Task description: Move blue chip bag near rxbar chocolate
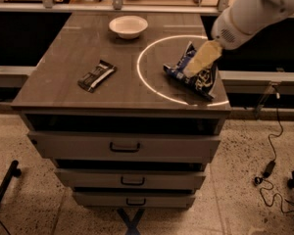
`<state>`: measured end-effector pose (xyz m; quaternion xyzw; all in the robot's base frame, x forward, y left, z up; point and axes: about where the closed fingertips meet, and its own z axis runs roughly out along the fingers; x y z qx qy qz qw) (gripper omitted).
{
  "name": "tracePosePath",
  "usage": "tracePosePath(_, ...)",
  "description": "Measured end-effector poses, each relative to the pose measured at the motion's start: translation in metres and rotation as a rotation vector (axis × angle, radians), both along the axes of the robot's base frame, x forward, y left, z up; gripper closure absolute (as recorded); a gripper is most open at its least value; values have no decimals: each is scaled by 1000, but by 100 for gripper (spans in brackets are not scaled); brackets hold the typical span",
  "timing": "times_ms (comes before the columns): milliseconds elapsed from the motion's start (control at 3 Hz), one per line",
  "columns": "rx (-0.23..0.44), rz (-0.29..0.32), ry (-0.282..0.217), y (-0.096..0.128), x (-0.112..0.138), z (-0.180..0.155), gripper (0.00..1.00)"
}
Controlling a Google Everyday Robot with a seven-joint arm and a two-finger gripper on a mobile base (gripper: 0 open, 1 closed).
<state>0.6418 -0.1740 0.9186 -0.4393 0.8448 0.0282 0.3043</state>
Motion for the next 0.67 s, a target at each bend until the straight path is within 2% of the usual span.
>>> tracePosePath(333, 9, 6, 13, 4, 3, -7, 14)
tracePosePath(667, 9, 8, 15, 5, 4, -9, 38)
